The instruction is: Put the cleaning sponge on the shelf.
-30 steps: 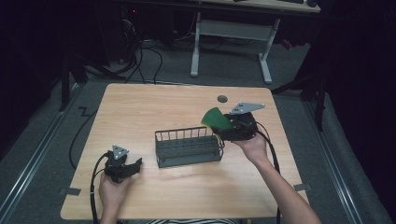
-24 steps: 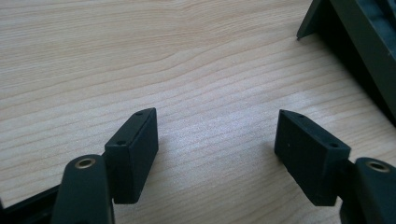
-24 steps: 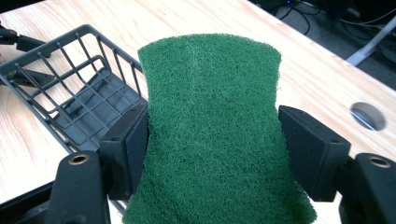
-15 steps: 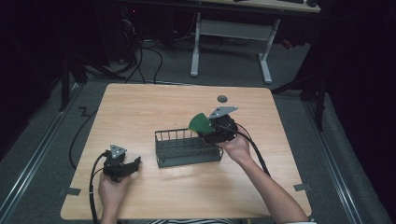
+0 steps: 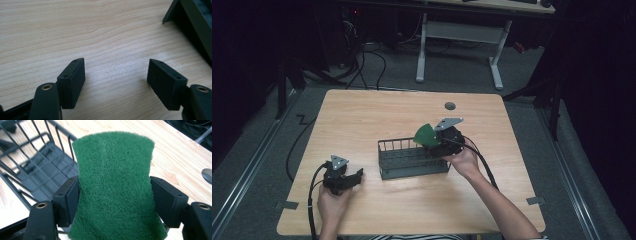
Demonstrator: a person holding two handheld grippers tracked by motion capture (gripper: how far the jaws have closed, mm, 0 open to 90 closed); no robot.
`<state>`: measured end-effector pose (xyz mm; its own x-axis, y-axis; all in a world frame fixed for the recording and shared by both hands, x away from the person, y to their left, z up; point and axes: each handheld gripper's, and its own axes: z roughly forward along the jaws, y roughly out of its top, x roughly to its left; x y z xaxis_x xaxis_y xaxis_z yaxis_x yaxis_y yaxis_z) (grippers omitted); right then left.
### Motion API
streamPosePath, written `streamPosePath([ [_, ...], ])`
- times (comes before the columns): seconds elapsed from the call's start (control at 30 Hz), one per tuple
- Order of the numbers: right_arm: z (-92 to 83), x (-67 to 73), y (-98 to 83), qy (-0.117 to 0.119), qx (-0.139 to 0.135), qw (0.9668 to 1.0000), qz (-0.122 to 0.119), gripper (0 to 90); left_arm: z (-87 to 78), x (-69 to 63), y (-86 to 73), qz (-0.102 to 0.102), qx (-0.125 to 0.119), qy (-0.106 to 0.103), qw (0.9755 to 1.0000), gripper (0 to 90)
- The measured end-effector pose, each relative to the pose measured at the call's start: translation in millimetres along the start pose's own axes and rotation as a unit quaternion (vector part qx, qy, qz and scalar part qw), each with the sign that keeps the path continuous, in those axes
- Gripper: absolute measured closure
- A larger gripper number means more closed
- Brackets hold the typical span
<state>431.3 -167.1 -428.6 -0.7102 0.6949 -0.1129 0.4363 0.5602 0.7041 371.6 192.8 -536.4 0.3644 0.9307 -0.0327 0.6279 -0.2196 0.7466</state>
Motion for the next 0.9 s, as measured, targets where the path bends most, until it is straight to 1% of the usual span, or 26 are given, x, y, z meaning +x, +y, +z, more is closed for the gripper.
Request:
streamPosePath([
  [0.07, 1.4, 3.1, -2.5, -0.007, 0.005, 0.9999, -0.012, 28.8, 0.1, -1.0, -0.1, 0.003, 0.000, 0.001, 1.0000, 31.3],
  [0.13, 1.8, 5.9, -4.1, -0.013, 0.005, 0.9997, -0.018, 29.0, 0.1, -1.4, 0.0, 0.007, 0.002, 0.002, 1.0000, 31.3],
  [0.2, 1.6, 6.1, -6.5, -0.008, -0.003, 0.9999, -0.010, 29.0, 0.0, -1.2, -0.1, 0.005, 0.001, 0.000, 1.0000, 31.4],
  [0.27, 1.7, 5.7, -8.9, -0.004, 0.000, 1.0000, -0.006, 29.1, 0.1, -1.3, 0.0, 0.005, 0.001, 0.001, 1.0000, 31.5],
  [0.37, -0.8, 5.9, -10.5, 0.000, -0.001, 1.0000, -0.010, 29.1, -0.1, -1.3, -0.1, 0.005, 0.001, 0.000, 1.0000, 31.6],
  [0.5, -1.0, 7.3, -10.0, -0.004, 0.007, 0.9998, -0.017, 29.0, 0.0, -1.3, -0.2, 0.003, 0.000, 0.001, 1.0000, 31.8],
  [0.6, 0.0, 7.4, -10.2, 0.001, 0.011, 0.9999, -0.013, 28.7, 0.0, -1.3, -0.2, 0.003, 0.000, 0.001, 1.0000, 31.8],
  [0.63, 0.8, 6.8, -10.5, 0.007, 0.013, 0.9999, -0.010, 28.3, 0.0, -1.2, -0.2, 0.003, 0.000, 0.001, 1.0000, 31.9],
  [0.7, 1.9, 6.3, -11.2, 0.013, 0.025, 0.9996, -0.005, 27.7, 0.0, -1.3, -0.2, 0.003, 0.000, 0.001, 1.0000, 32.0],
  [0.77, 3.2, 7.3, -12.0, 0.009, 0.036, 0.9992, -0.013, 27.3, 0.0, -1.2, -0.2, 0.003, 0.000, 0.001, 1.0000, 32.1],
  [0.9, 2.4, 4.8, -11.6, 0.016, 0.037, 0.9992, -0.001, 24.3, 0.0, -1.1, -0.2, 0.003, 0.000, 0.001, 1.0000, 32.0],
])
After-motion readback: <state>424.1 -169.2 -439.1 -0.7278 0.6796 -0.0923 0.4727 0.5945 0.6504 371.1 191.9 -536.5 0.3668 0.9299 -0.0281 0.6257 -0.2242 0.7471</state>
